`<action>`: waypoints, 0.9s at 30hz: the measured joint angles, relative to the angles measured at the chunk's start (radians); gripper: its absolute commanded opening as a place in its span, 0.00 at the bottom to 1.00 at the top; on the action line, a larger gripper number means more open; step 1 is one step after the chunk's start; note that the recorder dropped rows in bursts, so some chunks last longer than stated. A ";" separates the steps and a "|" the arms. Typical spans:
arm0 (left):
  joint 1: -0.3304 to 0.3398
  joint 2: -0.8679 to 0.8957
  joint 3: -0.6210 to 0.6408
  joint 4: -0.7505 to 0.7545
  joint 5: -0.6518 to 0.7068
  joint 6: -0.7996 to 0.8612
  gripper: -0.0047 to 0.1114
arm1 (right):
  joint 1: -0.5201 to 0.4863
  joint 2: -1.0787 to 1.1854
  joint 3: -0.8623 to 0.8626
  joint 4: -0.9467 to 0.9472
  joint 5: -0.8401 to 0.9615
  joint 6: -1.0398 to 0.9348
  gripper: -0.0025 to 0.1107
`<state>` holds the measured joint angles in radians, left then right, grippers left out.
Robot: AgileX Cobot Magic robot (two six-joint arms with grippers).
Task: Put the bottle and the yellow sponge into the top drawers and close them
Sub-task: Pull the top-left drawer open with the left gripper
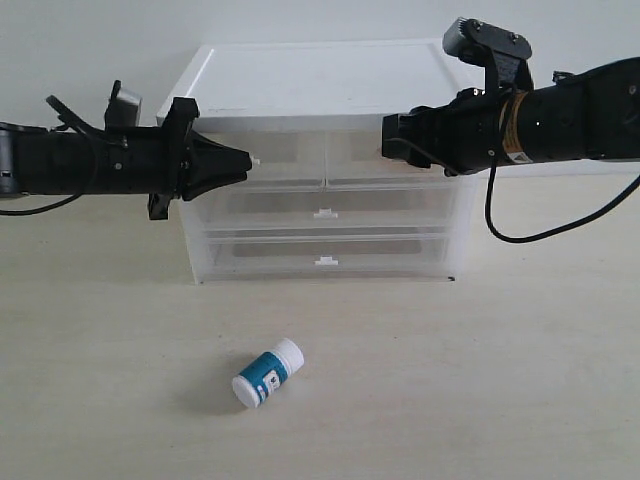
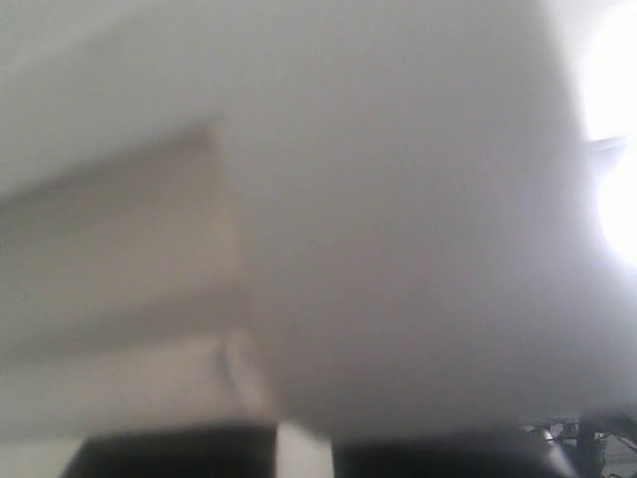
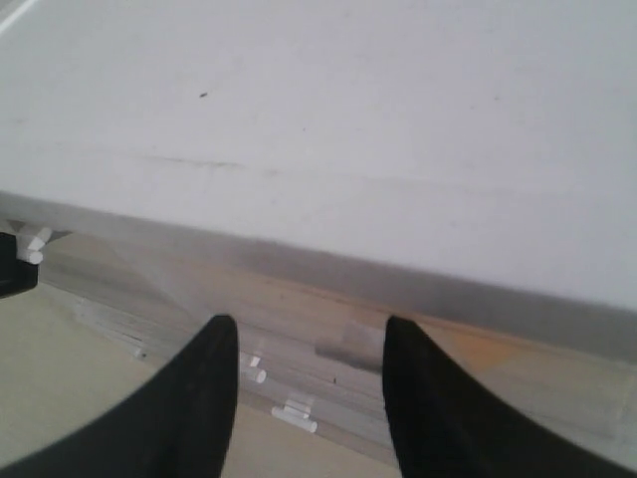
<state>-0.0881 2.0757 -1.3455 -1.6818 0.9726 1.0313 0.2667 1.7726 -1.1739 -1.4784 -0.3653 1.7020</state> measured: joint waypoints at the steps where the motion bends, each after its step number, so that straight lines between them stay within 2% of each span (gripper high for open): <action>1: 0.000 0.000 0.004 -0.004 0.002 0.000 0.07 | 0.000 0.000 0.000 0.000 0.000 0.000 0.40; 12: 0.004 -0.019 0.104 -0.065 0.085 0.075 0.07 | 0.000 0.000 0.000 -0.004 0.004 -0.019 0.40; 27: 0.004 -0.172 0.362 -0.064 0.140 0.200 0.07 | 0.000 0.000 0.000 0.000 0.008 -0.023 0.40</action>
<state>-0.0845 1.9040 -0.9834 -1.7457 1.1129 1.2314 0.2667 1.7726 -1.1739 -1.4783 -0.3571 1.6786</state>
